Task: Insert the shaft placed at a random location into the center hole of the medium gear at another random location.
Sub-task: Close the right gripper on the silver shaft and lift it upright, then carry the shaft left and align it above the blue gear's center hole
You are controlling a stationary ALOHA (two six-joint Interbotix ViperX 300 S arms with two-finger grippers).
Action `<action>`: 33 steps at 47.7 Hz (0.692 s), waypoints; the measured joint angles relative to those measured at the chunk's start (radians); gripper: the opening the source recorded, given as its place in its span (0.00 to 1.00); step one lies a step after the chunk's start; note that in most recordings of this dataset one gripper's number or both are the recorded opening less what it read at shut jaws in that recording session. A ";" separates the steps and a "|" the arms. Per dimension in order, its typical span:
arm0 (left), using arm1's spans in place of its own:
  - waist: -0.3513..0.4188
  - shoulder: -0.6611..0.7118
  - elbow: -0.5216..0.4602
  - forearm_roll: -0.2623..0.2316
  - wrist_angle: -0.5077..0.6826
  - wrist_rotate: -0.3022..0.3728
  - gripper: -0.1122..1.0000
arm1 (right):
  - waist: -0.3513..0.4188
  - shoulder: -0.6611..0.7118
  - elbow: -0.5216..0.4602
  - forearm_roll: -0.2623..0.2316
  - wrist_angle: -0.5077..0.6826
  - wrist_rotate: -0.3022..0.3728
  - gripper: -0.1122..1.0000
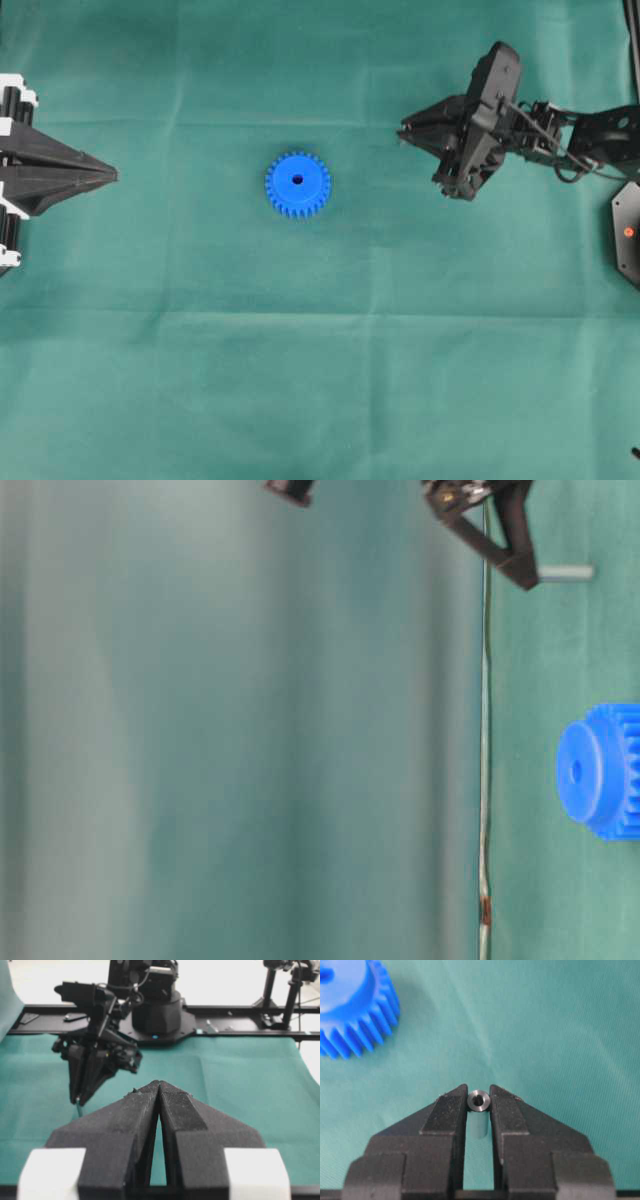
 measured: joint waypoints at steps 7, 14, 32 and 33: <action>0.000 0.000 -0.002 0.002 0.000 0.000 0.11 | 0.000 -0.087 -0.034 -0.002 0.114 0.000 0.22; 0.000 0.000 -0.002 0.000 0.006 0.000 0.11 | 0.000 -0.135 -0.052 -0.005 0.170 0.000 0.22; 0.000 0.000 -0.002 0.000 0.028 -0.005 0.11 | 0.002 -0.137 -0.061 -0.006 0.175 0.000 0.22; 0.000 0.000 -0.002 0.002 0.029 -0.008 0.11 | 0.002 -0.137 -0.063 -0.006 0.175 0.000 0.22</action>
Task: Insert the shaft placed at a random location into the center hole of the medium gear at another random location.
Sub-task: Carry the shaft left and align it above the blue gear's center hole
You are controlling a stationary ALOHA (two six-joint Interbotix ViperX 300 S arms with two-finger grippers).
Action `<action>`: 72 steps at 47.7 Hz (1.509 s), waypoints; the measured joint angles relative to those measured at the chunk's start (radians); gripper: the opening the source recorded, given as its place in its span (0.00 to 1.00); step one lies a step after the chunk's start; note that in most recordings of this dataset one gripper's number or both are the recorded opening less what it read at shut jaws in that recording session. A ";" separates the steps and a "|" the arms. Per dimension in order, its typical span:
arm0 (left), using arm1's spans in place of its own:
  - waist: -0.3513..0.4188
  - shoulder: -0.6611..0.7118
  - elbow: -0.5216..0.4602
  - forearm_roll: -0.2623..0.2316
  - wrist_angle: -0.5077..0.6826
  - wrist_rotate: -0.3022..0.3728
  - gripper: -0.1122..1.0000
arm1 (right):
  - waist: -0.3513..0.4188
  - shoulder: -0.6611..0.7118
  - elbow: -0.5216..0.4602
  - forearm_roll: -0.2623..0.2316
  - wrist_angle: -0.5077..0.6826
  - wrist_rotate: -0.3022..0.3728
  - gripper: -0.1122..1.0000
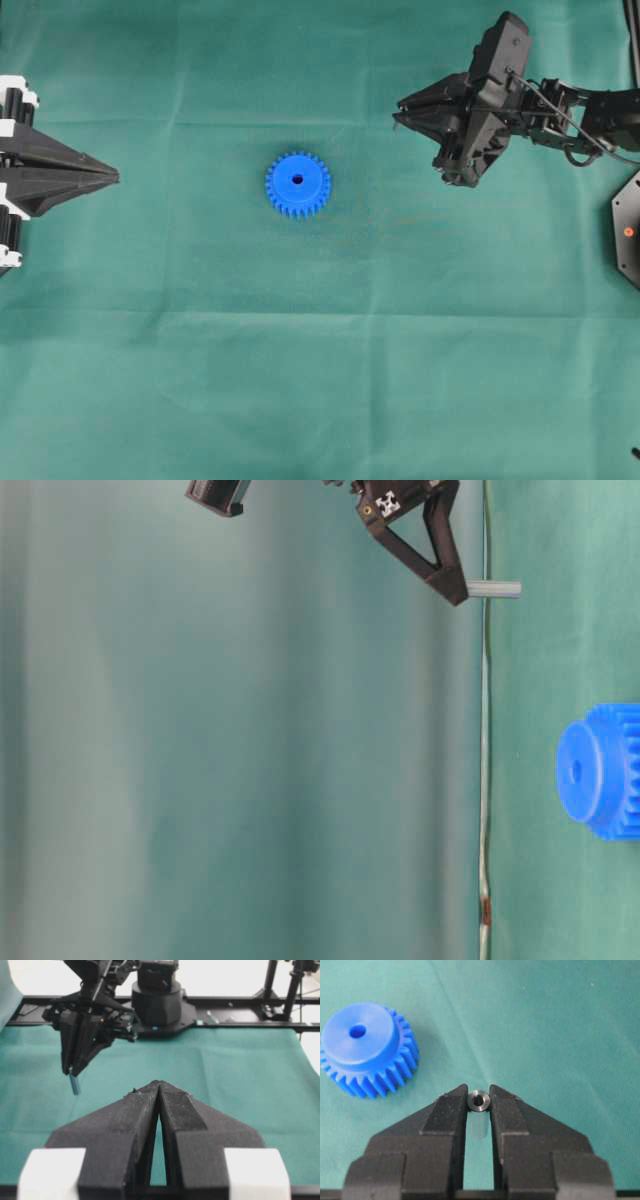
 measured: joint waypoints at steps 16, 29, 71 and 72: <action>0.000 0.000 0.000 0.000 0.000 -0.014 0.11 | 0.098 0.077 -0.109 0.008 0.002 0.000 0.22; 0.000 0.000 0.000 0.000 0.012 -0.018 0.11 | 0.178 0.202 -0.287 0.008 0.005 0.000 0.22; 0.000 0.000 0.000 -0.002 0.017 -0.018 0.11 | 0.195 0.314 -0.362 0.009 0.055 0.000 0.22; 0.000 0.000 0.000 -0.002 0.017 -0.018 0.11 | 0.195 0.321 -0.362 0.008 0.055 0.000 0.22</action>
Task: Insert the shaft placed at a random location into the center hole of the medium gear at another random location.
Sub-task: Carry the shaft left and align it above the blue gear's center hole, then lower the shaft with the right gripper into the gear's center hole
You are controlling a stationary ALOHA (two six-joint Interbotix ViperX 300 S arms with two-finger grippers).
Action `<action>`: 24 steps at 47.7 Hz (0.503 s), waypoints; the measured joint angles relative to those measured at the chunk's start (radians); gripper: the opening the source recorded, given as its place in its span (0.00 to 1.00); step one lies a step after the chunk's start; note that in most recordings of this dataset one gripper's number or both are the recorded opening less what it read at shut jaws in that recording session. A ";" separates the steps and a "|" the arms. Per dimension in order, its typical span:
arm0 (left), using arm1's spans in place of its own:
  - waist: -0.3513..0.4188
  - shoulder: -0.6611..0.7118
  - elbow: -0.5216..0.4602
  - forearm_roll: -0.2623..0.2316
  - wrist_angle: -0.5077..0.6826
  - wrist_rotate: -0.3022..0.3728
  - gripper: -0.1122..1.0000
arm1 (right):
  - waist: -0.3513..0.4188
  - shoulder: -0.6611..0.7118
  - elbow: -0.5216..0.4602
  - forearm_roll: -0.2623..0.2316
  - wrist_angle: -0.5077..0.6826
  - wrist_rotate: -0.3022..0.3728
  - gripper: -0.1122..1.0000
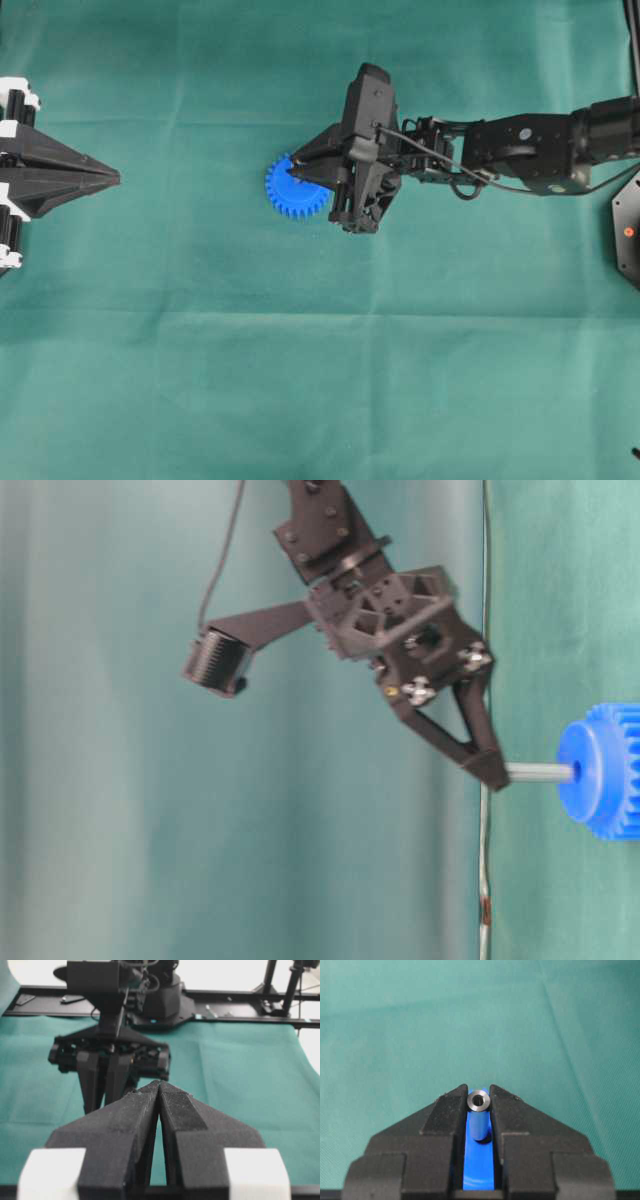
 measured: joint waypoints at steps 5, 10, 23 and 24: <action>0.000 0.000 0.002 0.000 0.000 0.000 0.11 | -0.002 0.009 -0.005 0.000 0.000 0.000 0.22; 0.000 0.000 0.000 0.000 0.000 0.000 0.11 | -0.002 0.025 -0.006 0.002 0.000 0.000 0.22; 0.000 0.000 0.000 0.002 0.000 0.000 0.11 | -0.003 0.029 -0.006 0.002 -0.002 0.000 0.22; 0.000 0.000 0.000 0.000 0.000 0.000 0.11 | -0.002 0.029 -0.006 0.002 0.000 0.000 0.22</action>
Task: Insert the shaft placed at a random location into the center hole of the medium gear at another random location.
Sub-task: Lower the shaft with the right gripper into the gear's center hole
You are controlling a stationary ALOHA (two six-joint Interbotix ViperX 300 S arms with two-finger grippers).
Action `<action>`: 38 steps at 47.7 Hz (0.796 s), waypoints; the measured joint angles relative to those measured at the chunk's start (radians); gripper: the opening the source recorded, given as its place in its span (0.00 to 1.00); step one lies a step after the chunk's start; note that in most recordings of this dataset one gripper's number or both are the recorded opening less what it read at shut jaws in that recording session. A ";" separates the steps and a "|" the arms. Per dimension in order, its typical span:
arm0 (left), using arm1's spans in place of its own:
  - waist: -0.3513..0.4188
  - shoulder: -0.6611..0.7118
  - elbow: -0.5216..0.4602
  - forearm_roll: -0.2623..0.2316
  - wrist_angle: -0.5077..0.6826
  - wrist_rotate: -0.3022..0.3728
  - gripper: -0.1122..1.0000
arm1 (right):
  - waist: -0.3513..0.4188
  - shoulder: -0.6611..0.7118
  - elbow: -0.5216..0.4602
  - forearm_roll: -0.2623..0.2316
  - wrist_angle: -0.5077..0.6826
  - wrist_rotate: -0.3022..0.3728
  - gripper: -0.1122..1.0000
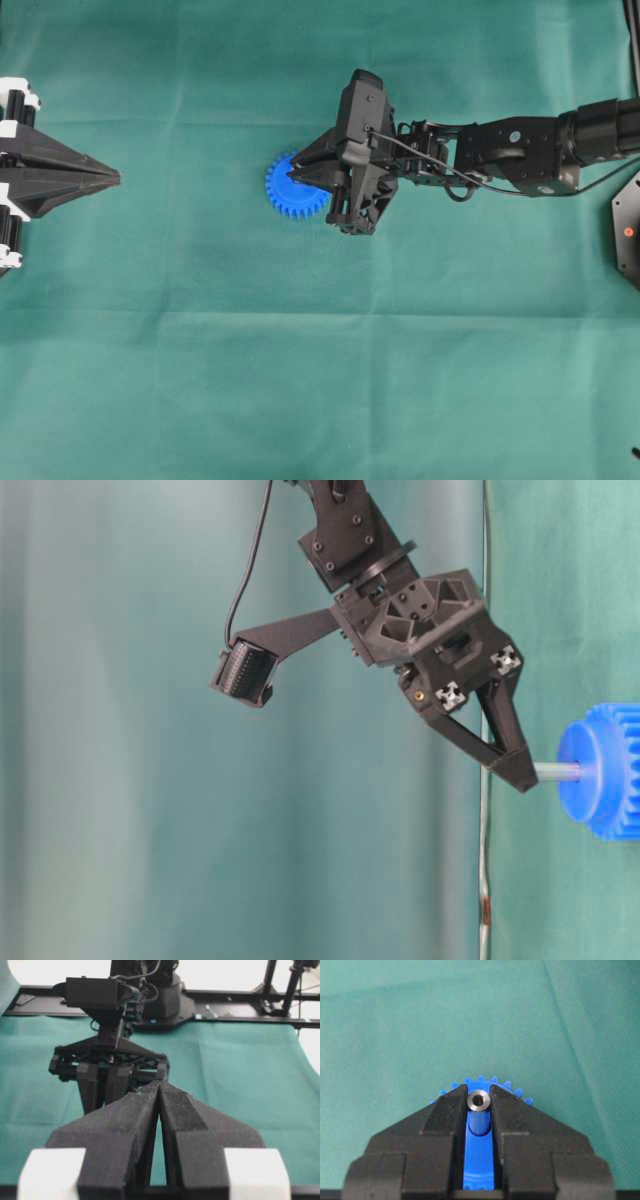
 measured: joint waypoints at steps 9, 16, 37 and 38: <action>0.000 0.000 0.000 0.002 0.000 0.000 0.11 | 0.000 0.000 -0.002 0.000 0.000 0.000 0.22; 0.000 0.000 0.000 0.002 0.000 0.000 0.11 | 0.000 0.000 0.000 0.000 0.000 0.000 0.22; 0.000 0.000 0.000 0.002 0.000 0.000 0.11 | -0.002 0.044 -0.011 0.000 0.000 0.000 0.22; 0.000 0.002 0.002 0.002 0.000 0.000 0.11 | 0.000 0.048 -0.011 -0.002 0.000 0.000 0.22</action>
